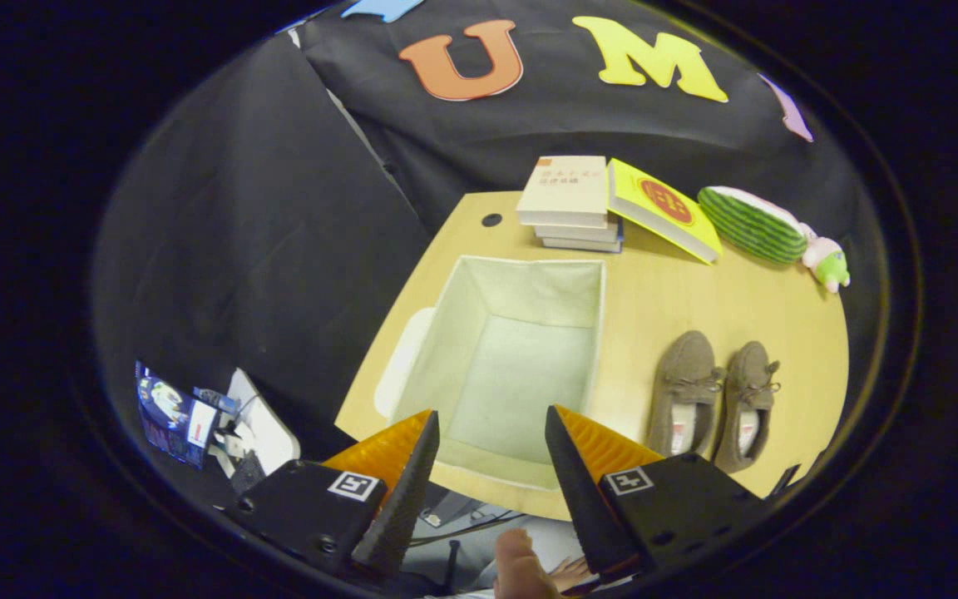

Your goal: Open the storage box then place both shoes into the box .Put the left shoe in first, then the right shoe, with the right side of both shoes facing outward in a uniform manner.

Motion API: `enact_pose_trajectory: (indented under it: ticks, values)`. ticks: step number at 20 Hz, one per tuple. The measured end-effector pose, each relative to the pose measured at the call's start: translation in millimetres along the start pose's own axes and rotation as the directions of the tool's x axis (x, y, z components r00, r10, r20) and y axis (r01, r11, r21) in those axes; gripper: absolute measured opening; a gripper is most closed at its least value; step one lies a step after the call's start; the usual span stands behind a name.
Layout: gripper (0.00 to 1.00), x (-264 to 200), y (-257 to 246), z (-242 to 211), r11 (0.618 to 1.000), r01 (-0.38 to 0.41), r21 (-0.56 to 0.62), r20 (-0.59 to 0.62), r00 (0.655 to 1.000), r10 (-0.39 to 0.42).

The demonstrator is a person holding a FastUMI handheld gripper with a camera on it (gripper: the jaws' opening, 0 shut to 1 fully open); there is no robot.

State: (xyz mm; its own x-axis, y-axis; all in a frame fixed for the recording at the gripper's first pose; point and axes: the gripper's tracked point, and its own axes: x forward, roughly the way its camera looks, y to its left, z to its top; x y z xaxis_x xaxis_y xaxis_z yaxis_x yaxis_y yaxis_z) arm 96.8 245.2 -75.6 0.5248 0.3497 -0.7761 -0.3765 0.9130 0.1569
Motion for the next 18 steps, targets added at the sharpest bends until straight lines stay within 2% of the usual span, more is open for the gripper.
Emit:
enact_pose_trajectory:
  ticks: [2,3,5,6,7,11,13,15,18]
  values:
    - [0.84,6,-46,-16,0.992,0.117,-0.046,-0.057,0.991,-0.119]
    - [0.84,5,-72,-27,0.976,0.191,-0.102,-0.101,0.974,-0.202]
    - [0.85,-1,-120,-35,0.918,0.338,-0.206,-0.112,0.924,-0.365]
    - [0.85,-3,-138,-38,0.897,0.380,-0.224,-0.103,0.906,-0.410]
    - [0.86,-1,-152,-43,0.894,0.402,-0.198,-0.114,0.897,-0.428]
    - [0.91,14,-185,-60,0.917,0.387,-0.095,-0.203,0.894,-0.398]
    - [0.92,16,-201,-65,0.910,0.405,-0.082,-0.228,0.882,-0.413]
    - [0.92,18,-221,-67,0.887,0.448,-0.109,-0.228,0.858,-0.461]
    - [0.92,37,-228,-71,0.896,0.442,-0.050,-0.253,0.862,-0.439]
